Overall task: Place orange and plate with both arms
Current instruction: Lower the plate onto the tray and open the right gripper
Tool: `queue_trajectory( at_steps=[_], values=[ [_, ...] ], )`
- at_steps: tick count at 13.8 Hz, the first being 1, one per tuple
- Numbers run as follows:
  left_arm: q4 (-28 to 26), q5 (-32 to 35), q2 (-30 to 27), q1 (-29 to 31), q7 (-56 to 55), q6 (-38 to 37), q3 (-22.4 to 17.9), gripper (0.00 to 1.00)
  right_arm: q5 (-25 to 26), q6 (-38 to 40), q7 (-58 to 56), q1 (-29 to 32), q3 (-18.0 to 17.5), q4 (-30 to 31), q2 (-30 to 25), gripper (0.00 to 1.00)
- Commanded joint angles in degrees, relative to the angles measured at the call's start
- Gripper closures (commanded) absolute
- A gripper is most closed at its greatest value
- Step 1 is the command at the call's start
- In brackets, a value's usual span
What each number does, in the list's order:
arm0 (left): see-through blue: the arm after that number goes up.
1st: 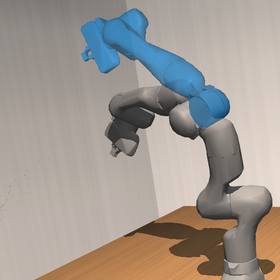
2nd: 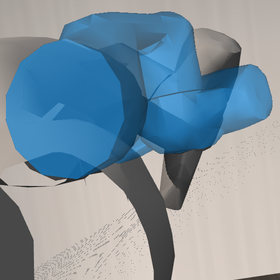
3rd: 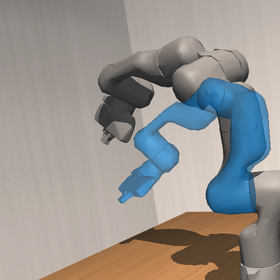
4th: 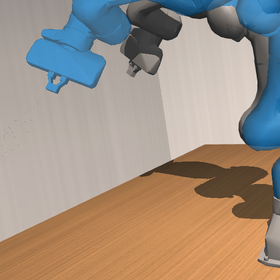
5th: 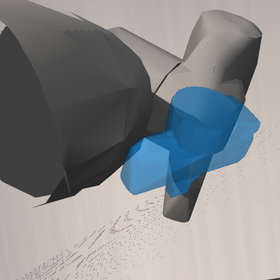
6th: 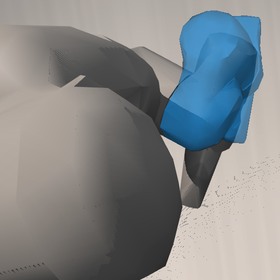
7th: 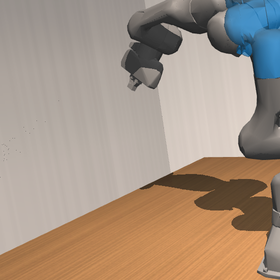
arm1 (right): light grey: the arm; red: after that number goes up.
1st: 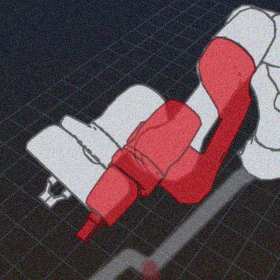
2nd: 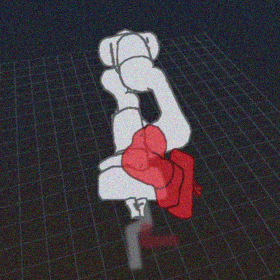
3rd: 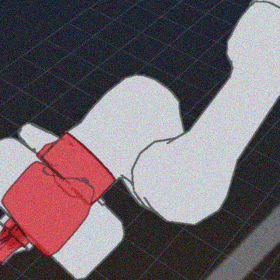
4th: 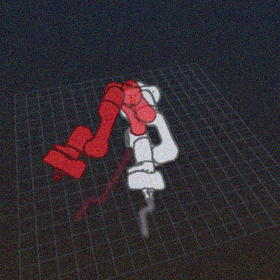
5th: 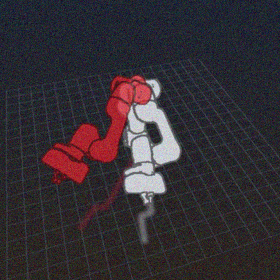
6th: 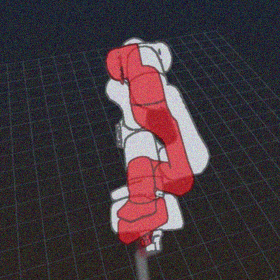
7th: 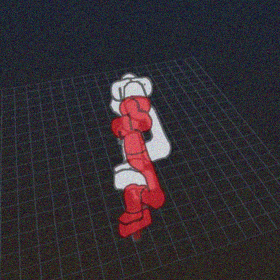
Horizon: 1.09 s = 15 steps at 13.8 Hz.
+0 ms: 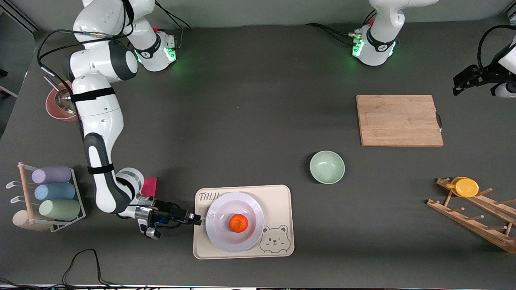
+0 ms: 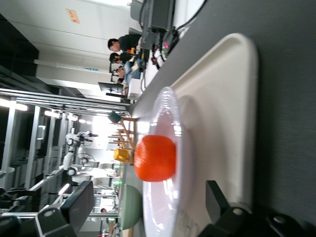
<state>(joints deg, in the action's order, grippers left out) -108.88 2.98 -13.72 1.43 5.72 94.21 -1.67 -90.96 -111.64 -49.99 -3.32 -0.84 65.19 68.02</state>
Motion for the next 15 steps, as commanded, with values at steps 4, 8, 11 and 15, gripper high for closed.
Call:
queue_trajectory(
  at_steps=[4,8,11,15],
  values=[
    [0.68,0.09,-0.52,-0.11,-1.06,0.62,0.53,0.0,1.4,-0.34,4.45,0.07,0.49,0.03,-1.92,0.0],
    [0.77,0.62,-0.61,0.07,-1.06,1.24,0.44,0.0,1.4,0.02,10.94,0.16,0.49,1.95,-6.3,0.0],
    [0.77,2.11,-0.52,0.07,-1.06,1.5,0.53,0.0,6.72,0.19,18.15,-0.02,0.49,7.56,-13.85,0.0],
    [0.33,2.11,-0.52,0.07,-0.88,1.15,0.44,0.0,26.04,0.19,31.85,2.7,0.58,18.46,-29.31,0.0]
  ],
)
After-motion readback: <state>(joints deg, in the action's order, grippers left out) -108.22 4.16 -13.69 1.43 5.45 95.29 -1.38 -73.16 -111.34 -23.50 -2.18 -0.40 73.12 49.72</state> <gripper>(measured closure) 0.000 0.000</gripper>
